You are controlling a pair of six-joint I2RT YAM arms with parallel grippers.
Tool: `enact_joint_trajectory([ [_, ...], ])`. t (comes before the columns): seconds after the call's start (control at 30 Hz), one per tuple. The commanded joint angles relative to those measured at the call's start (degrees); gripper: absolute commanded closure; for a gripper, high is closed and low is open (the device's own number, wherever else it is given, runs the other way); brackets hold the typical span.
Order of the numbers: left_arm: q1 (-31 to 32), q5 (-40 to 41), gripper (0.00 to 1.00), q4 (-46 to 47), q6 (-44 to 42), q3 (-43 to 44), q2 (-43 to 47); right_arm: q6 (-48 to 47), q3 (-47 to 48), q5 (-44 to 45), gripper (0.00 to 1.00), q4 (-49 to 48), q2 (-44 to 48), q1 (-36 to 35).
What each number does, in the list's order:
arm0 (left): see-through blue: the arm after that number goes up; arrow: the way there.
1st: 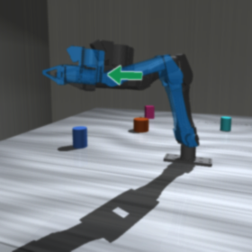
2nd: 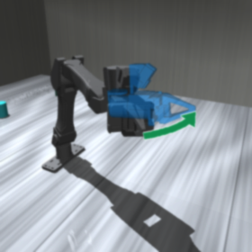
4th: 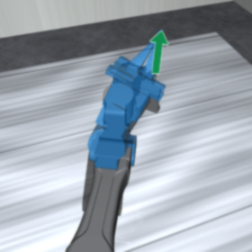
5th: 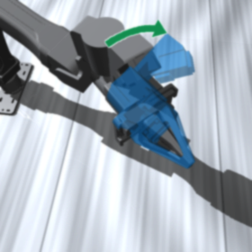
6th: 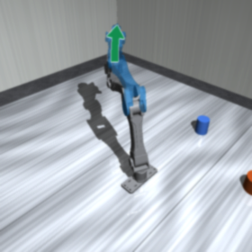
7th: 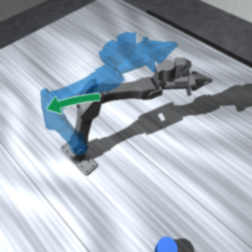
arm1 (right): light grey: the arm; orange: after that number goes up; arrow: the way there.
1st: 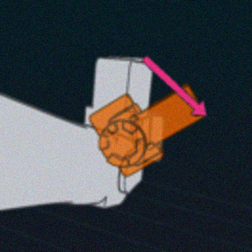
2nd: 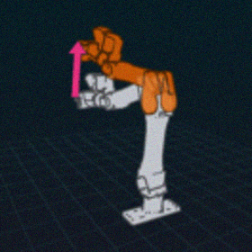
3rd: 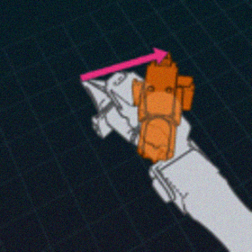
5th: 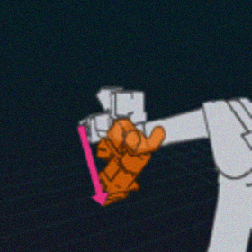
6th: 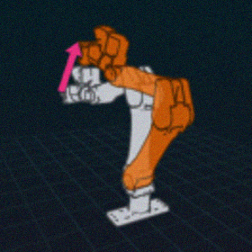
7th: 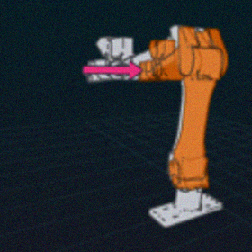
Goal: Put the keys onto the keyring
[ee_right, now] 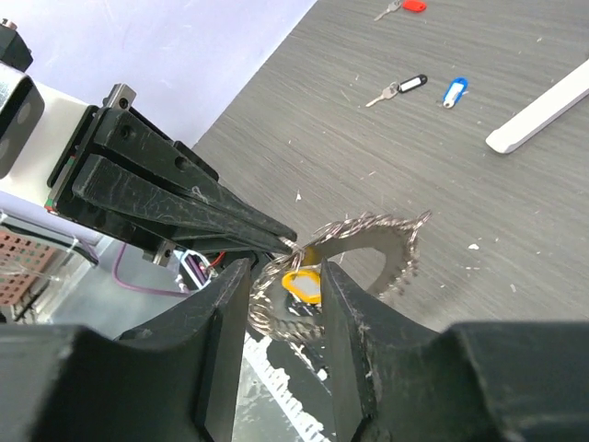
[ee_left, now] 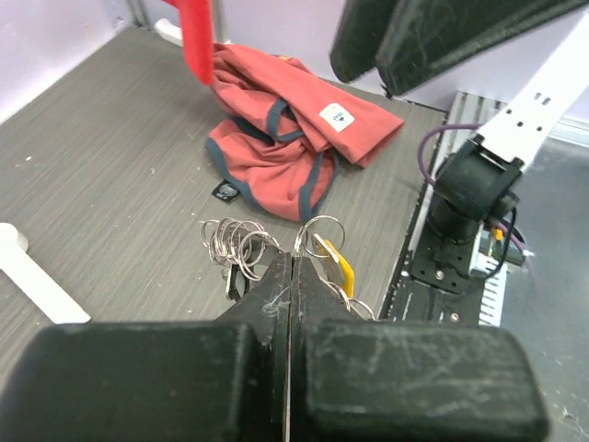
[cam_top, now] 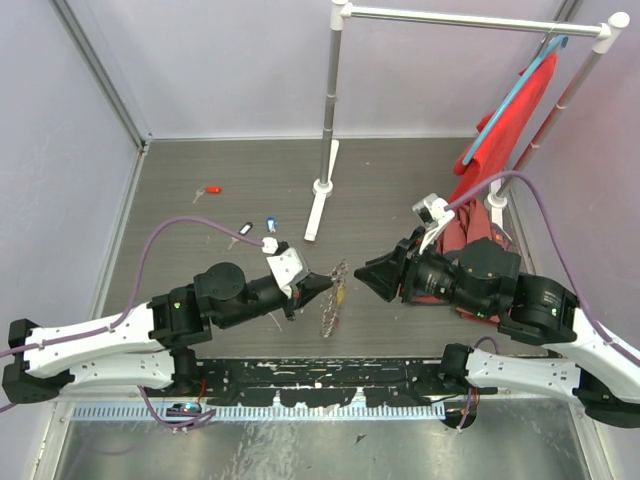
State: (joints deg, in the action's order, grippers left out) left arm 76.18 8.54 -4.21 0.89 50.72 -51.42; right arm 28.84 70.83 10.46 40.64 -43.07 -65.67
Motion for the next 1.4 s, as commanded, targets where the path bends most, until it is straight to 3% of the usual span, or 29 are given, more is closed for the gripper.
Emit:
enact_joint_trajectory([
  [0.0, 0.1, 7.5, 1.0, 7.1, 2.4, -1.3, 2.1, 5.4, -1.3, 1.4, 0.57, -6.8, -0.8, -0.1],
  [0.23, 0.1, 11.6, 1.0, 8.9, 3.4, -2.8, 3.7, 9.7, -2.2, 6.0, 0.57, -8.1, -2.6, -0.1],
  [0.83, 0.1, 11.3, 1.0, 10.5, 3.9, -4.2, 5.4, 10.4, -3.1, 2.5, 0.63, -10.6, -7.3, -0.1],
  [1.37, 0.1, 11.1, 1.0, 10.6, 3.5, -4.0, 5.5, 10.1, -3.4, 0.7, 0.91, -10.4, -7.7, -0.1],
])
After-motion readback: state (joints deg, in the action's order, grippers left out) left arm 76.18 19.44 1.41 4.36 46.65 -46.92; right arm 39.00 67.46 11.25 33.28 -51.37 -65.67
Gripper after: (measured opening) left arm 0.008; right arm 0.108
